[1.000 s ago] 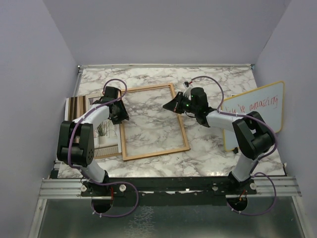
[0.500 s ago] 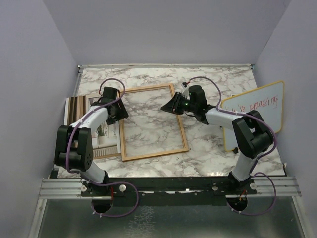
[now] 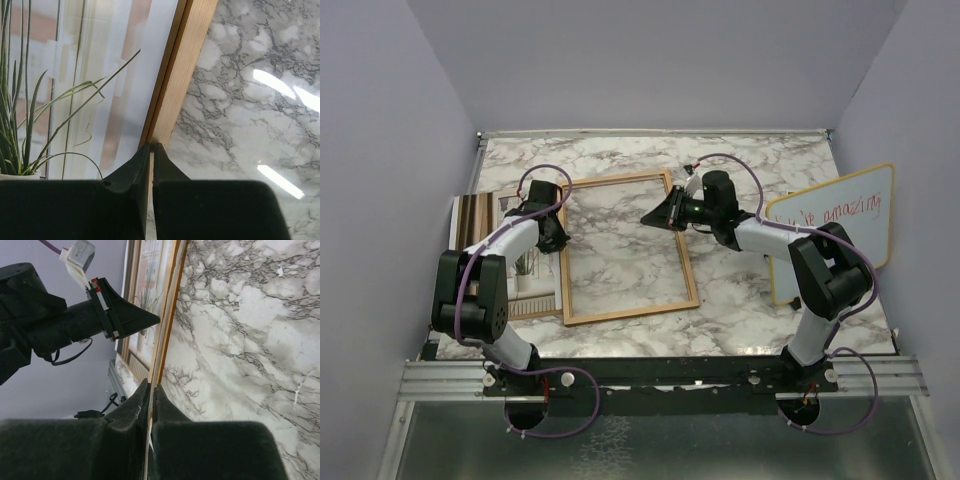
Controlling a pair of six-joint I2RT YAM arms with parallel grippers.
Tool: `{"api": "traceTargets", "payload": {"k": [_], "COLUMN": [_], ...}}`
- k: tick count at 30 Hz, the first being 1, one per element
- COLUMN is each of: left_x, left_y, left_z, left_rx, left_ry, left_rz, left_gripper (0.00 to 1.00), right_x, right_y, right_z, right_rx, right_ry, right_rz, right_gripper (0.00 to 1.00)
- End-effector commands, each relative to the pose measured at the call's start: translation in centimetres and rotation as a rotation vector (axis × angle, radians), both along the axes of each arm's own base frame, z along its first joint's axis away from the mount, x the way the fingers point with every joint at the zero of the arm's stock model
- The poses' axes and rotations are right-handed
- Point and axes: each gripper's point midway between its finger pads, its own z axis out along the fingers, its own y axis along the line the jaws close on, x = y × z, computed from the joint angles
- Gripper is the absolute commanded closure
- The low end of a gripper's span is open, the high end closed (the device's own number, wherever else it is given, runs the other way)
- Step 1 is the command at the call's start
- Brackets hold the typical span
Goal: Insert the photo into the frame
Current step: Place the photo frame item in the photo frame.
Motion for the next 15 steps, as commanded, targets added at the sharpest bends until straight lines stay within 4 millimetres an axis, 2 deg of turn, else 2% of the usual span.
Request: {"api": "traceTargets", "payload": {"k": [1, 7, 15], "left_x": [-0.2, 0.1, 0.1], "left_y": [-0.1, -0.5, -0.6], "left_z": [-0.9, -0.3, 0.0], "left_rx": [0.002, -0.021, -0.025], "left_ry": [0.019, 0.006, -0.003], "left_rz": [0.001, -0.011, -0.016], "left_gripper": [0.95, 0.95, 0.95], "right_x": [-1.1, -1.2, -0.8], "right_y": [0.5, 0.8, 1.0], "right_z": [1.1, 1.8, -1.1], "right_rx": [0.071, 0.117, 0.058], "right_ry": [-0.002, 0.021, 0.033], "right_rz": [0.066, 0.073, 0.096], "right_gripper": [0.96, 0.96, 0.93]}}
